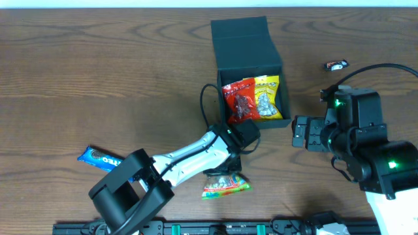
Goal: Pack container
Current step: 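Lift the HARIBO bag with the left gripper into the black box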
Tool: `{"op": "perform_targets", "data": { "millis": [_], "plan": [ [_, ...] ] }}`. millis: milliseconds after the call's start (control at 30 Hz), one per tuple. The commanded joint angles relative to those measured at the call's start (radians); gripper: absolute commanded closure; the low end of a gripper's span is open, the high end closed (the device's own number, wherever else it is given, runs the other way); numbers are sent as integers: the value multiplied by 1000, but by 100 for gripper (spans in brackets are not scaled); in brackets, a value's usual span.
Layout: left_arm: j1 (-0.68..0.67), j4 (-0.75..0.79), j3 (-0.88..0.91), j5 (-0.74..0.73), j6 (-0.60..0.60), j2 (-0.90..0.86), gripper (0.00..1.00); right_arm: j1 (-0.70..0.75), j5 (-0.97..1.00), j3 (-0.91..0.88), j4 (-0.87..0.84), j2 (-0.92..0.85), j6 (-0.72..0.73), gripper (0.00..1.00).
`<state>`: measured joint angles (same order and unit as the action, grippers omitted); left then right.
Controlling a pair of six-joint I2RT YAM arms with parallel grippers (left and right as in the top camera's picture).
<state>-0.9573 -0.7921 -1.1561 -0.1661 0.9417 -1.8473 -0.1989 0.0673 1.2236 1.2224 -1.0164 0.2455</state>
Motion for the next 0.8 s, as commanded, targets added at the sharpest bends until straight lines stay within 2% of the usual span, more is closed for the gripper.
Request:
{"op": "perform_targets", "data": {
  "millis": [0,400,767],
  "plan": [
    [2,-8,-5,16,-2,-37,94,-8,4,-3,1,1,12,1],
    [1,-191,-173,72,-19,-26,94,-8,4,-3,2,1,12,1],
    [2,-285,-282,72,-45,97,94,-8,4,-3,2,1,12,1]
  ]
}}
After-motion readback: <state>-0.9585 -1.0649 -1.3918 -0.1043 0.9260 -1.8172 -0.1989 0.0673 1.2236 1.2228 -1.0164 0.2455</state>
